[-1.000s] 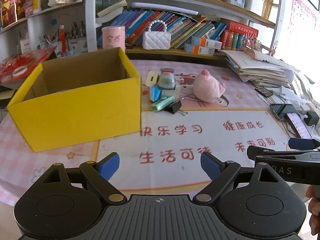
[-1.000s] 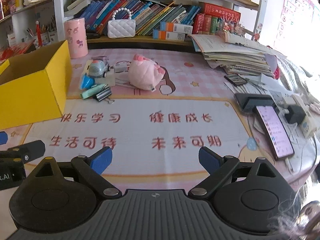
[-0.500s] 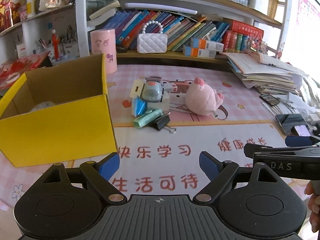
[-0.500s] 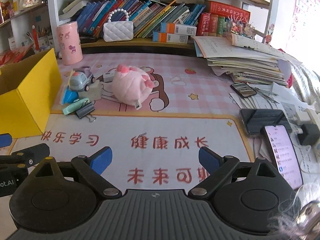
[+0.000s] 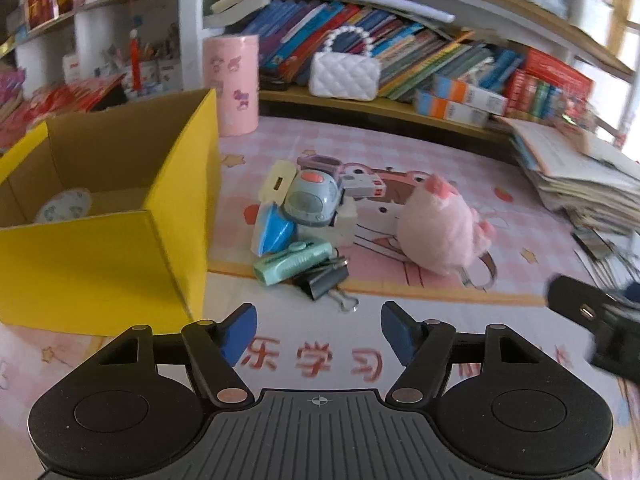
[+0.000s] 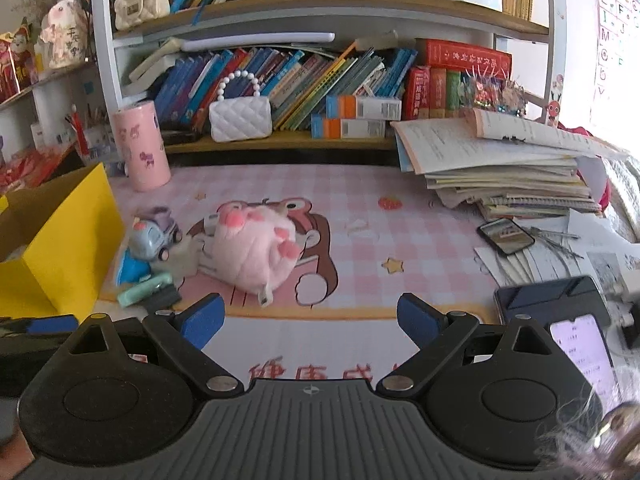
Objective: Organize objects
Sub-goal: 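Grasp the black binder clip with the left gripper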
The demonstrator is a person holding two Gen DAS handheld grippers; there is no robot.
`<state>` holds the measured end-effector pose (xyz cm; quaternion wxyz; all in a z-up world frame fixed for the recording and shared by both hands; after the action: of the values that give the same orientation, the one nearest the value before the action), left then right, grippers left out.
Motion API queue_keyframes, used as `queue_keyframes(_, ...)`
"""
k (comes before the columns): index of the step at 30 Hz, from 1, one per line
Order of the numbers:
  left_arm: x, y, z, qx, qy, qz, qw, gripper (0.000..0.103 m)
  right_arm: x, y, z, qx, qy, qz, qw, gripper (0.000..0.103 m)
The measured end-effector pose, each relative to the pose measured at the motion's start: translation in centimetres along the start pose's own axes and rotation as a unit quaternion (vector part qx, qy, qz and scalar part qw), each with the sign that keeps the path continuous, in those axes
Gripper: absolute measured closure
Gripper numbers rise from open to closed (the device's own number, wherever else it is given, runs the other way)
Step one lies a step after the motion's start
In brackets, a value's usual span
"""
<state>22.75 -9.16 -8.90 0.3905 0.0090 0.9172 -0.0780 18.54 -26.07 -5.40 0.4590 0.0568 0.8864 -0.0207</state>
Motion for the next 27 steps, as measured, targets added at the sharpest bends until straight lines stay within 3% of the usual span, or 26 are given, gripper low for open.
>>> queue_keyframes(11, -0.3, -1.3, 6.8, -0.089, 0.018, -0.061, 0.9940, 0.036, -0.4, -2.5, 1.7, 0.002, -0.001, -0.020, 1.000, 0.010)
queue_keyframes(16, -1.0, -1.4, 7.7, -0.130, 0.008, -0.069, 0.9890, 0.046, 0.5, -4.0, 2.7, 0.009, 0.023, -0.010, 1.000, 0.010)
queue_keyframes(18, -1.3, -1.2, 7.8, -0.140, 0.004, -0.074, 0.9874, 0.058, 0.6, -4.3, 2.9, 0.010, 0.027, -0.007, 1.000, 0.010)
queue_keyframes(23, -1.2, -0.6, 7.4, -0.119, 0.004, -0.068, 0.9905, 0.059, 0.7, -4.5, 3.5, 0.007, 0.032, -0.007, 0.999, 0.010)
queue_keyframes(27, -0.8, -0.5, 5.2, -0.063, 0.010, -0.043, 0.9970, 0.059, 0.5, -3.3, 4.3, -0.013, 0.036, -0.004, 0.999, 0.010)
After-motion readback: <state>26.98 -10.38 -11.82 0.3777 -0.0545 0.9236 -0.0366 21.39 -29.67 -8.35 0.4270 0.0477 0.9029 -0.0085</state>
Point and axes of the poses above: each gripper's, at about its wrist camera, not at the fingertips, and z roughly the way its jaws point, y to its left, x to its underside, the point moved 8 cm from there along z, roughly the way its jaws point, and after that the axes turned 4 degrees about x, right-handed, at the moved point
